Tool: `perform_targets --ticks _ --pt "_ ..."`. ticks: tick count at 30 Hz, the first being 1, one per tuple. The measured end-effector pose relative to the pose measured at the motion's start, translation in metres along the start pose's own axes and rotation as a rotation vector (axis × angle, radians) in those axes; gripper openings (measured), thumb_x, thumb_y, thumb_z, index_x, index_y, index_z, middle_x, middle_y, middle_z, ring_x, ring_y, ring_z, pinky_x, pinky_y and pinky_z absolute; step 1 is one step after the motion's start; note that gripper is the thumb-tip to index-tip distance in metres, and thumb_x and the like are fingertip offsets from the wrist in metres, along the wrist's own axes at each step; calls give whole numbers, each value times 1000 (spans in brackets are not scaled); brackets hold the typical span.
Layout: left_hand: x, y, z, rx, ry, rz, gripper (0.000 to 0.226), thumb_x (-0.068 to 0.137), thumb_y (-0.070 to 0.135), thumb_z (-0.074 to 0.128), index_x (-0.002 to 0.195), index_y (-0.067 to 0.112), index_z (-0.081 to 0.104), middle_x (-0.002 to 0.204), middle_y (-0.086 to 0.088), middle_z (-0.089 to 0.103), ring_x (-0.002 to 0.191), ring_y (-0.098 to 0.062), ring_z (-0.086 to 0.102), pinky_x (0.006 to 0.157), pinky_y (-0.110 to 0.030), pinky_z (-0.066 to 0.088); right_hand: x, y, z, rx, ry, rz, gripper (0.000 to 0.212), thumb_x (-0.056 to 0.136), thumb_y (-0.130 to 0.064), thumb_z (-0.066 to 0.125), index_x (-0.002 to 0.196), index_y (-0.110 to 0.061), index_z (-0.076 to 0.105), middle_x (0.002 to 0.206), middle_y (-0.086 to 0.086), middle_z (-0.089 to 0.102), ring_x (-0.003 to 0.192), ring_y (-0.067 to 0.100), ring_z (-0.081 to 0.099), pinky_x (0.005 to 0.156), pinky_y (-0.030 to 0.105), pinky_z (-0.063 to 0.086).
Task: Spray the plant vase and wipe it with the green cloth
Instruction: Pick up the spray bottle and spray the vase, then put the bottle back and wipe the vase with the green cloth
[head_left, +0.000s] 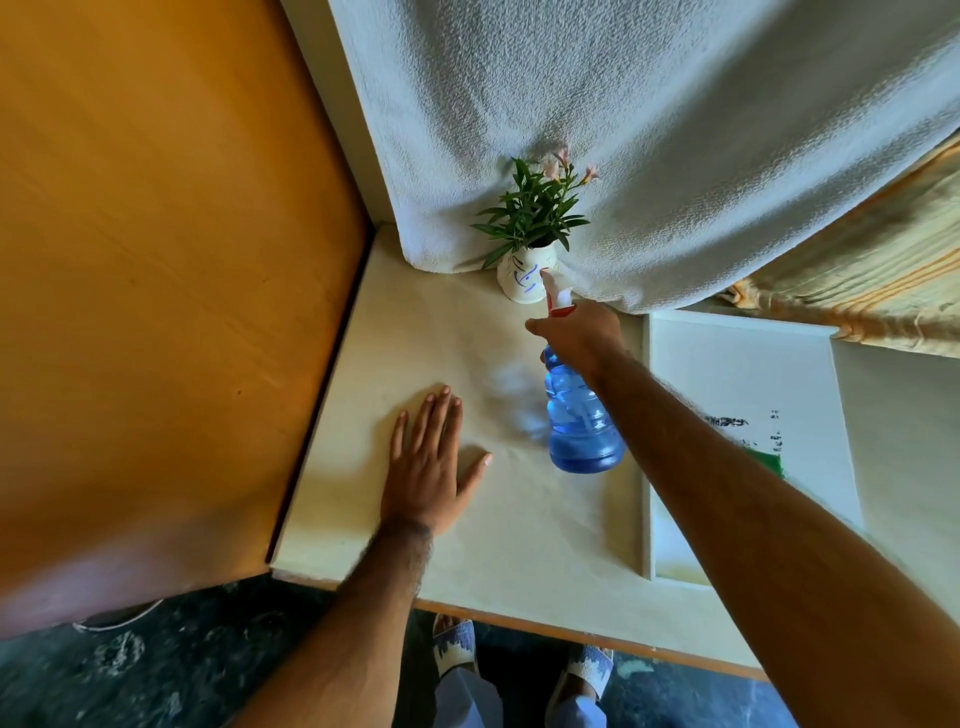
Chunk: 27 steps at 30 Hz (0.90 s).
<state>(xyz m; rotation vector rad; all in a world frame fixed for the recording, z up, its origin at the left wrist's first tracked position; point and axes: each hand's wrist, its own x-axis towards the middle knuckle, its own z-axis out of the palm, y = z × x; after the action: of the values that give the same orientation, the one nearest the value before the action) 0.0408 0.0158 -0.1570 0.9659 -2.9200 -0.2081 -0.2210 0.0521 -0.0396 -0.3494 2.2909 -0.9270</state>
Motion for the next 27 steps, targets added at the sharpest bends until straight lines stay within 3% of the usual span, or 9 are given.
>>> perform_targets --ticks 2,8,11,14,22,25,27 --pt "-1 -1 0 0 -5 1 85 101 67 37 165 13 25 174 -9 25 161 -27 23 129 -56 27 -8 2 -5 13 32 -23 11 70 -27 71 75 -17 68 43 -13 67 39 -1 64 54 20 52" --pt "-1 -2 -1 1 -49 6 87 100 69 27 166 14 19 175 -9 19 162 -28 19 131 -55 21 -39 1 -54 222 275 -211 7 67 -20 66 72 -21 71 45 -25 65 42 -11 60 40 3 39" --pt "-1 -1 -2 6 -63 4 87 100 69 24 166 13 19 175 -10 18 162 -29 19 131 -55 22 -47 4 -93 412 402 -328 20 67 -11 67 81 -24 75 56 -22 70 49 -5 64 48 9 48" --pt "0 0 -3 -1 -57 3 87 100 68 25 166 12 20 175 -10 19 161 -29 21 130 -56 23 -41 14 -126 426 500 -443 28 69 -4 67 94 -13 75 66 -23 72 54 -6 65 53 8 48" --pt "2 1 -4 4 -70 2 87 99 68 26 165 11 21 175 -10 20 161 -29 22 129 -56 25 -9 73 -153 278 623 -459 33 78 -17 64 103 -37 67 63 -13 59 54 0 51 57 19 47" --pt "3 -1 -3 0 -74 2 87 99 69 26 166 13 18 175 -9 18 161 -27 20 130 -55 23 -4 87 -150 309 620 -446 26 78 -18 70 96 -37 67 67 -21 66 58 -3 57 58 18 51" --pt "3 -1 -1 -6 -72 7 87 100 69 27 166 14 18 175 -9 18 161 -27 19 130 -56 22 0 92 -149 349 617 -440 21 79 -21 73 95 -33 68 65 -14 65 60 0 60 62 23 53"
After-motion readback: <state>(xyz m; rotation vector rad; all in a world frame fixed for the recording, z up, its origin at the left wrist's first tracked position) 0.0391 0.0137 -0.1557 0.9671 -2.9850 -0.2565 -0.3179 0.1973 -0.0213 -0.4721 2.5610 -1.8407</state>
